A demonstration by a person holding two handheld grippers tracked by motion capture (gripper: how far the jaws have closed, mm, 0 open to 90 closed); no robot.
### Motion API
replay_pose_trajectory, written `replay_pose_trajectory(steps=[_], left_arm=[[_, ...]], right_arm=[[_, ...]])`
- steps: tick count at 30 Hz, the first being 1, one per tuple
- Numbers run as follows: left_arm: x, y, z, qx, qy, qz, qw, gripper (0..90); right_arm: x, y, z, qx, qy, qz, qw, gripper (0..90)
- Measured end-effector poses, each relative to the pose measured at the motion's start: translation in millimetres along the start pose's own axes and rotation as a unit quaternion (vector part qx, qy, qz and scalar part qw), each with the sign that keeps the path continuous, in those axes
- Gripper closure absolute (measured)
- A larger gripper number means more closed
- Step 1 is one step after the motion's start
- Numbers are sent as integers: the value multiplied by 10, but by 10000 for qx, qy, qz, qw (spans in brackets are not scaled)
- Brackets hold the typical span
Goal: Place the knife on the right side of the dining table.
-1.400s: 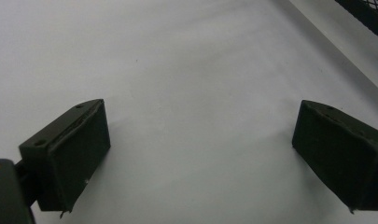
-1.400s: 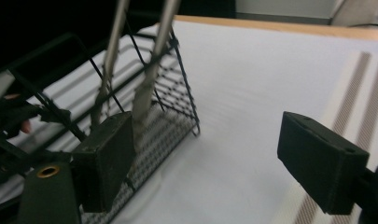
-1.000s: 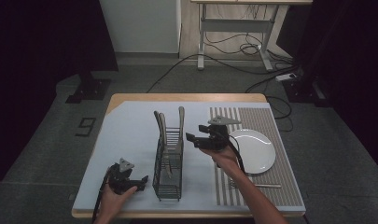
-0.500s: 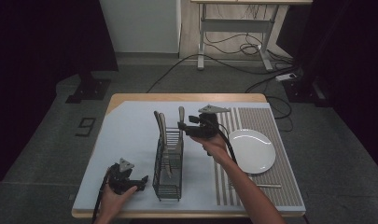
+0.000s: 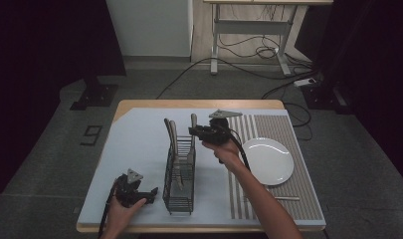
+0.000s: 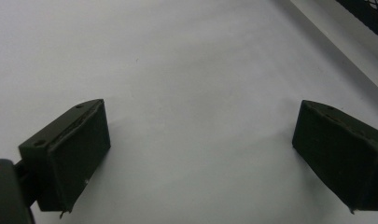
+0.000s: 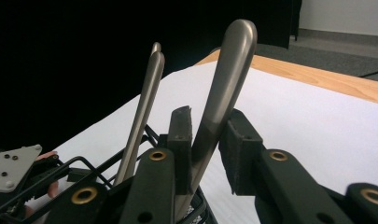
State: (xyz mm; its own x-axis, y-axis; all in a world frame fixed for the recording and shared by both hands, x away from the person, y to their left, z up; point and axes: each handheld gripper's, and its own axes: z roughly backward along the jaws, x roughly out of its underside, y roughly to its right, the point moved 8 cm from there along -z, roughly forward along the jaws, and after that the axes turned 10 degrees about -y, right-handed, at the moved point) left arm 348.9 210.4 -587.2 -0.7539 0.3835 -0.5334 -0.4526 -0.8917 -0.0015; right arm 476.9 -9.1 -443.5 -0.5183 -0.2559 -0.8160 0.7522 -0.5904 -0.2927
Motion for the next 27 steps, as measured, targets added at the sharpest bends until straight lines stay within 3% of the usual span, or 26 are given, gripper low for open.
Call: replay_pose_trajectory(steps=[4,7,14,16,27], left_arm=[[0,0,0,-2,-1,3,10000,38],[0,0,0,-4,0,0,10000,38],[1,-2,1,-7,-5,-10,10000,38],[2,-2,2,-6,-11,-13,10000,38],[2,-2,2,-5,-12,-12,10000,38]], right_arm=[[-5,-21,26,-46,27,-37,10000,779],[-54,-87,87,-217,192,-100,9995,811],[-123,-203,154,-271,298,-15,9992,836],[-149,-237,204,-139,351,159,9992,838],[-122,-284,327,-71,377,266,9989,839]])
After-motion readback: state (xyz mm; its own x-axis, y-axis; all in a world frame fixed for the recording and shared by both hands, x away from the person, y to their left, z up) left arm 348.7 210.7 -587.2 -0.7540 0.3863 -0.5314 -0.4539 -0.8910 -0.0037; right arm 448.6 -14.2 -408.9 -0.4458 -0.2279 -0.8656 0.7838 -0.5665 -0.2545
